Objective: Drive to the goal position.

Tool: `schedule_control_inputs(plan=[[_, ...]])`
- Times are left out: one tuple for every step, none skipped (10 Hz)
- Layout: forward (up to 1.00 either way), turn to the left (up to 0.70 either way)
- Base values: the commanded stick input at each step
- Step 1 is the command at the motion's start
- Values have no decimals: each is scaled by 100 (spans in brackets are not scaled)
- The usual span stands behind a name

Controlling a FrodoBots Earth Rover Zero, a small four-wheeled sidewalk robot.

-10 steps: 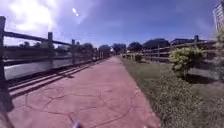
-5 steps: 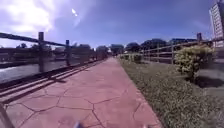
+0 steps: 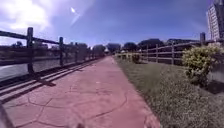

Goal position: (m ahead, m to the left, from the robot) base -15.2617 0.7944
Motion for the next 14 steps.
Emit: schedule_control_inputs(plan=[[70,0],[70,0],[70,0],[70,0],[70,0],[70,0],[70,0],[70,0],[70,0],[70,0],[70,0],[70,0],[70,0],[70,0]])
